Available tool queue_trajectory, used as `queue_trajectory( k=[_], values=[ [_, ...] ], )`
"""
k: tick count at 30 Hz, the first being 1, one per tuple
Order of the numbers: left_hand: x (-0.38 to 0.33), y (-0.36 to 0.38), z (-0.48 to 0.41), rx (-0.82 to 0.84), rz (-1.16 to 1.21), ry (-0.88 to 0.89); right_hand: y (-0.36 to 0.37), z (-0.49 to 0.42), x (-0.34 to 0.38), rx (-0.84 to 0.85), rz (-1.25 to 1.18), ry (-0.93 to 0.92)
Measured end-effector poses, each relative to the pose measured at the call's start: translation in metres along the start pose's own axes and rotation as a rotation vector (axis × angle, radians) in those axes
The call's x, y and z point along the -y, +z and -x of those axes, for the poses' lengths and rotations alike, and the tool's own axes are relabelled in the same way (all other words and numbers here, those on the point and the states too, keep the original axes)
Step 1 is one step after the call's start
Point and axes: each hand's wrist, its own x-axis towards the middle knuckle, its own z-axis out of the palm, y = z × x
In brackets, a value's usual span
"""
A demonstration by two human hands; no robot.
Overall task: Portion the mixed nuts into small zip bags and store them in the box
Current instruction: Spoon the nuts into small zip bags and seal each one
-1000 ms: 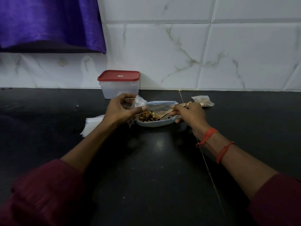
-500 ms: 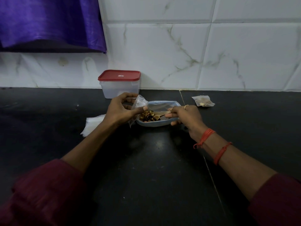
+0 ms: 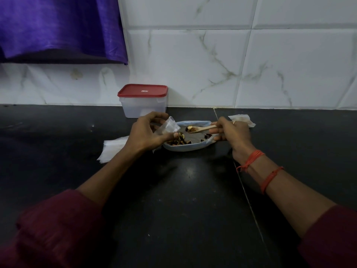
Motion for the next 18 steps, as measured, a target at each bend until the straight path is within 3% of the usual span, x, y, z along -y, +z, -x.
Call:
queue_trajectory(
  k=[11, 18],
  values=[
    [-0.003, 0.002, 0.004, 0.013, -0.122, 0.102, 0.011, 0.02, 0.007, 0.111, 0.002, -0.123],
    [-0.006, 0.002, 0.004, -0.038, -0.113, 0.138, 0.018, 0.028, 0.004, 0.279, 0.184, -0.431]
  ],
)
